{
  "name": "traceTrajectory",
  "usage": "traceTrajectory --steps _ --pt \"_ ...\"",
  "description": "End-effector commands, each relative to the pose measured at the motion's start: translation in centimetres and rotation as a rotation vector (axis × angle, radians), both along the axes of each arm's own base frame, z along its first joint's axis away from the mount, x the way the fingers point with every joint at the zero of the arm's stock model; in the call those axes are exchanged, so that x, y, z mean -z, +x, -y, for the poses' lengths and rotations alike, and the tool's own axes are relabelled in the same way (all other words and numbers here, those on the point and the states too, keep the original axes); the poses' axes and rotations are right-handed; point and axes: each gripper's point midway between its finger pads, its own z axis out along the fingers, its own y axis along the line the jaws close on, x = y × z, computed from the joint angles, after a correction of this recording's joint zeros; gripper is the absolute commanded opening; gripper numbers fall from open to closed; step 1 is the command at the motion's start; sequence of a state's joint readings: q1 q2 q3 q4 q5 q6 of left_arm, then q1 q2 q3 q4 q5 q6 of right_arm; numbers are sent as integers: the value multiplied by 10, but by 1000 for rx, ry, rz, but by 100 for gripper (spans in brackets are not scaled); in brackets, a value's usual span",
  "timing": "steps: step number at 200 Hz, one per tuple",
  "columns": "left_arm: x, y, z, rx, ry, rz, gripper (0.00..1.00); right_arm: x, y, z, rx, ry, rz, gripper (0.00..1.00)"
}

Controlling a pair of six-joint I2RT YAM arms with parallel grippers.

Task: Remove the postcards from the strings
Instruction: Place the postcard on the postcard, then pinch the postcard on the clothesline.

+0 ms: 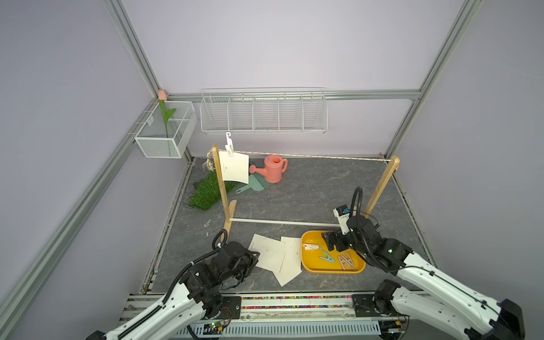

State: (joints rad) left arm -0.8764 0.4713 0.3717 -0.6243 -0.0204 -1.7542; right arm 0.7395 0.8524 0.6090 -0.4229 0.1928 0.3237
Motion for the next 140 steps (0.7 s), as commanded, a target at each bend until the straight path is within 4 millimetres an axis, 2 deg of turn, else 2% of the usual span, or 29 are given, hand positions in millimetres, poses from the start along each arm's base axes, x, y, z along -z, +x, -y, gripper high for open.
traceTrajectory --steps 1,35,67,71,82,106,123,140 --pt "-31 14 -11 -6 43 176 37 -13 -7 -13 -93 49 9 99" --pt "-56 26 -12 89 156 376 45 -61 -34 -62 -400 222 27 98" --pt "-81 38 18 308 279 531 50 -113 -62 -90 -642 300 54 98" --pt "-85 39 22 354 310 558 50 -130 -64 -94 -670 315 78 98" --pt "-96 44 33 443 372 606 52 -152 -70 -101 -728 327 106 98" --pt "-116 62 41 478 453 677 54 -209 -67 -113 -783 351 204 98" --pt "-145 78 51 443 328 798 54 -252 -62 -124 -804 395 289 98" --pt "-166 96 42 335 222 877 54 -294 -57 -140 -831 482 374 97"
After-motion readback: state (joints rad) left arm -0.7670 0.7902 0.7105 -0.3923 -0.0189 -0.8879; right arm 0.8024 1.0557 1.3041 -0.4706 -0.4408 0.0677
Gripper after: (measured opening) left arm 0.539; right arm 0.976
